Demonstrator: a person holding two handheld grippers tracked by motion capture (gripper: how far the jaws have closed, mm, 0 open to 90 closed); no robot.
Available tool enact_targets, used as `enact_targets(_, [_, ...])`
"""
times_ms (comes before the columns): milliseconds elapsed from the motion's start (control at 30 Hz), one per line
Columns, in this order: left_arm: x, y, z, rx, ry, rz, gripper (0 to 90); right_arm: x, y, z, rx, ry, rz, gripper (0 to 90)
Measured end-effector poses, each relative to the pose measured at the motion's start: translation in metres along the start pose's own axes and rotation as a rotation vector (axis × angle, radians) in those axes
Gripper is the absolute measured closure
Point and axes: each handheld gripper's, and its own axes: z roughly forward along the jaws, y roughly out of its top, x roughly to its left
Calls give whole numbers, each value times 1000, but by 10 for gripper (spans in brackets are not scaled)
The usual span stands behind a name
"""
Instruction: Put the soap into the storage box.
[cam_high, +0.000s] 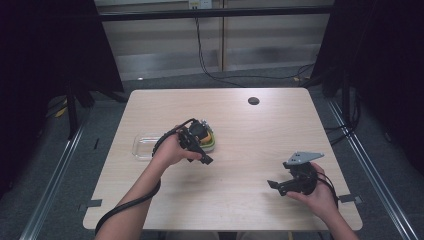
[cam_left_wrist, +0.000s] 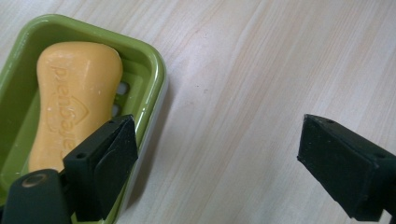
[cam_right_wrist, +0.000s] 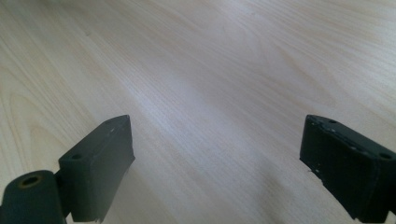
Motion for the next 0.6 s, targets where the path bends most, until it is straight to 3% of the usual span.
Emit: enact_targets(600, [-13,-20,12,-38,-22,-14,116,1,0,1,3,1,0,93])
